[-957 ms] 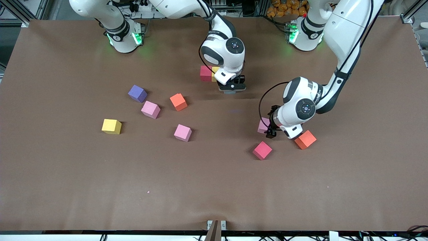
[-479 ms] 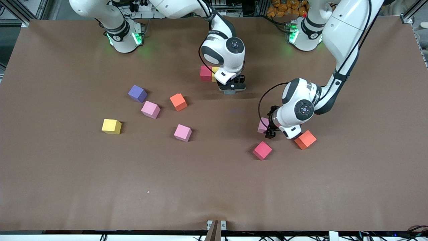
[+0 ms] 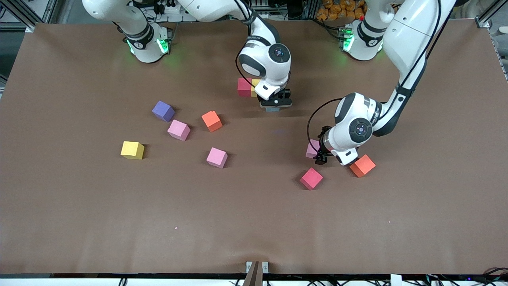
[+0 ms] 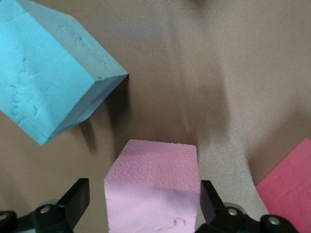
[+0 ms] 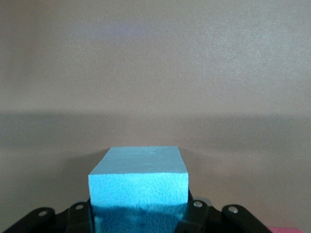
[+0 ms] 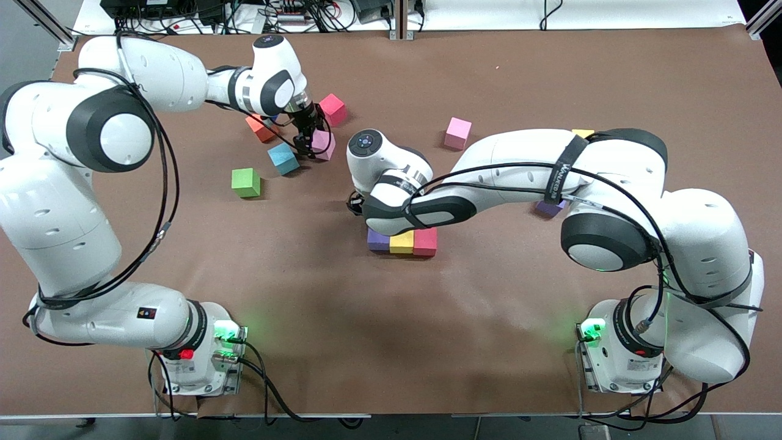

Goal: Form number 2 with 11 blocks

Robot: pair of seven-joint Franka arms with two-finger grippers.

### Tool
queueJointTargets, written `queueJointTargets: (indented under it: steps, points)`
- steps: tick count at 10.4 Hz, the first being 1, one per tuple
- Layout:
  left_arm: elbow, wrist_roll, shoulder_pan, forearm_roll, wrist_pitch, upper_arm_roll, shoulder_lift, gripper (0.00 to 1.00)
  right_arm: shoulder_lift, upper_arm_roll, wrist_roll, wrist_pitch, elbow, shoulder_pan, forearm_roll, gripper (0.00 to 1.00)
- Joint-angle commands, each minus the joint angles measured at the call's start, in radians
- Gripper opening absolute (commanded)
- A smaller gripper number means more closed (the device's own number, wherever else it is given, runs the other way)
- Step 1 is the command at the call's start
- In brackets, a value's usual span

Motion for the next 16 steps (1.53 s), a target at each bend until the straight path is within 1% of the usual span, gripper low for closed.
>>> queueJointTargets:
  steps: [1, 2, 5, 7, 8, 11, 13, 14, 16]
  points:
    - [0.011, -0.025, 0.001, 0.032, 0.003, -0.003, 0.006, 1.0, -0.01, -0.009, 0.02, 0.002, -0.048, 0.016, -0.017, 0.93]
    - [0.011, -0.022, 0.001, 0.032, 0.003, -0.003, 0.006, 1.0, -0.015, -0.009, 0.022, -0.001, -0.047, 0.014, -0.015, 1.0]
    - [0.011, -0.01, 0.003, 0.032, 0.003, -0.003, 0.001, 0.98, -0.031, -0.009, 0.02, -0.014, -0.033, 0.006, -0.015, 1.0]
    - [0.013, -0.004, 0.001, 0.047, 0.001, -0.003, 0.0, 0.92, -0.059, -0.009, 0.014, -0.027, -0.022, -0.01, -0.014, 1.0]
    - [0.013, 0.017, 0.001, 0.083, 0.001, -0.004, 0.0, 0.89, -0.074, -0.009, 0.009, -0.043, -0.016, -0.023, -0.012, 1.0]
    - [0.013, 0.024, -0.001, 0.09, 0.001, -0.004, 0.0, 0.77, -0.105, -0.009, 0.003, -0.073, -0.008, -0.04, -0.011, 1.0]
    - [0.014, 0.021, 0.001, 0.09, 0.001, -0.006, -0.003, 0.76, -0.131, -0.009, -0.004, -0.081, -0.008, -0.093, -0.011, 1.0]
    - [0.016, 0.015, 0.001, 0.09, 0.001, -0.006, -0.003, 0.75, -0.143, -0.009, -0.006, -0.086, -0.007, -0.139, -0.011, 1.0]
    - [0.025, 0.009, -0.001, 0.09, 0.001, -0.007, -0.003, 0.69, -0.143, -0.01, -0.006, -0.116, 0.019, -0.217, -0.012, 1.0]
